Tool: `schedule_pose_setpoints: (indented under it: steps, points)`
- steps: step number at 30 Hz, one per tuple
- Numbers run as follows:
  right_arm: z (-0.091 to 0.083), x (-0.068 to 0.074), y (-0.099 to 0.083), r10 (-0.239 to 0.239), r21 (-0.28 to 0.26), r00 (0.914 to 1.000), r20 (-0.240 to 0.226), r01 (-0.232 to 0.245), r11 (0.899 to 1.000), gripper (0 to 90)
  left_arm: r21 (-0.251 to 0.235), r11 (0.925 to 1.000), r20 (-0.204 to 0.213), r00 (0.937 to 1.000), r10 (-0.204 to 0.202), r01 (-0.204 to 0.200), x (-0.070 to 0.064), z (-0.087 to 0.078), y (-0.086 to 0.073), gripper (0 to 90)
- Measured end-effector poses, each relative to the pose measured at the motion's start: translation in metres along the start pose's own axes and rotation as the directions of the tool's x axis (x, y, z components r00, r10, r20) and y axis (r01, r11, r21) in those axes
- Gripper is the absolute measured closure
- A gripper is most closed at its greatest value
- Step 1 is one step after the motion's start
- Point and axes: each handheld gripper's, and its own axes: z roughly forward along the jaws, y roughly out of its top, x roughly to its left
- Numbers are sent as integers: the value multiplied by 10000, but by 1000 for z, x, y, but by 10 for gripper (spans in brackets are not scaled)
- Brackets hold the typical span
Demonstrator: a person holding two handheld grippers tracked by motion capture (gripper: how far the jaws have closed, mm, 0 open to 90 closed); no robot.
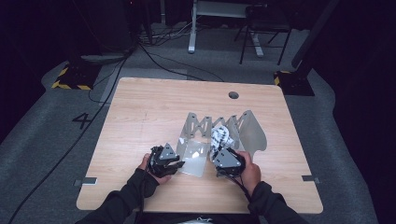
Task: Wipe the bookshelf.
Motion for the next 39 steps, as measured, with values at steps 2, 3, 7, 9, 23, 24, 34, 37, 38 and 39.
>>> schedule_pose_setpoints:
  steps: [2, 3, 7, 9, 23, 24, 34, 37, 38, 39]
  points:
    - [6, 1, -6, 157, 343, 9995, -261, -148, 9993, 771, -12, 10000, 37, 10000, -26, 26, 0, 0, 0, 699]
    - [8, 2, -9, 247, 489, 9993, -290, -232, 9985, 771, -21, 10000, 31, 10000, 14, -14, 0, 0, 0, 700]
    - [2, -3, -11, 69, 541, 9999, 134, -76, 9985, 771, -27, 10000, 68, 10000, -37, 37, 0, 0, 0, 701]
    - [-7, -8, -9, 183, 364, 9987, 467, -201, 9991, 771, -28, 10000, 59, 10000, -20, 20, 0, 0, 0, 701]
    - [-69, -31, 9, 417, -1285, 9672, 2507, -95, 9917, 773, -54, 10000, -4, 10000, -42, 42, -1, 0, 0, 701]
    - [-73, -32, 11, 417, -1426, 9625, 2680, -31, 9898, 773, -63, 10000, -70, 10000, 5, -5, -1, 0, 0, 702]
    - [-75, -38, 10, 501, -1336, 9614, 2704, -141, 9909, 773, -51, 10000, -70, 10000, -19, 19, -1, 0, 0, 702]
    - [-66, -35, 8, 440, -1088, 9718, 2317, -191, 9939, 773, -38, 10000, -57, 10000, -5, 5, 0, 0, 0, 702]
    - [-61, -33, 8, 352, -970, 9753, 2183, -142, 9952, 773, -47, 10000, -54, 10000, -18, 18, 0, 0, 0, 702]
    - [-58, -31, 8, 291, -903, 9778, 2075, -105, 9959, 773, -53, 10000, -54, 10000, -23, 23, 0, 0, 0, 702]
